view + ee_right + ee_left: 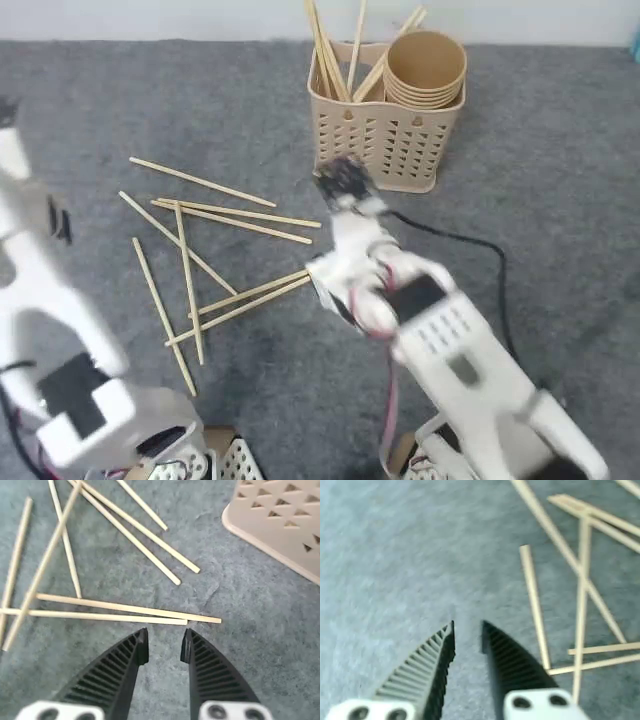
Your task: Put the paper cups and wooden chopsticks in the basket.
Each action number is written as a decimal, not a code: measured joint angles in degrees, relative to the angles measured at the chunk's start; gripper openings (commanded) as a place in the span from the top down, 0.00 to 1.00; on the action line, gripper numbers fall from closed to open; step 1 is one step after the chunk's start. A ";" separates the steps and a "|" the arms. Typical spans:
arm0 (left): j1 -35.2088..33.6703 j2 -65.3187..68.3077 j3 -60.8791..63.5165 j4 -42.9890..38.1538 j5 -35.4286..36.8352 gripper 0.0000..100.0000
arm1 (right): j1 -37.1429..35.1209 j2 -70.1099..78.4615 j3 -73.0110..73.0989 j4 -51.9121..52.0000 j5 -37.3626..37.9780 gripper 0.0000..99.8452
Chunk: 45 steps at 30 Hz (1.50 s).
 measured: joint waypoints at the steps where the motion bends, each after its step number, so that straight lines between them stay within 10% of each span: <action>1: -1.49 -0.88 1.58 -0.88 0.00 0.86 | -0.09 4.22 -2.81 0.09 0.79 0.88; 17: -24.88 -2.64 19.60 -23.56 0.00 0.86 | -2.90 64.26 -61.89 4.66 13.36 0.83; 32: -29.36 -2.64 26.20 -32.44 -0.26 0.86 | -3.52 114.20 -128.44 15.38 20.84 0.85; 45: -29.36 -2.64 28.92 -36.13 -0.26 0.86 | -3.60 118.68 -134.95 15.47 21.10 0.99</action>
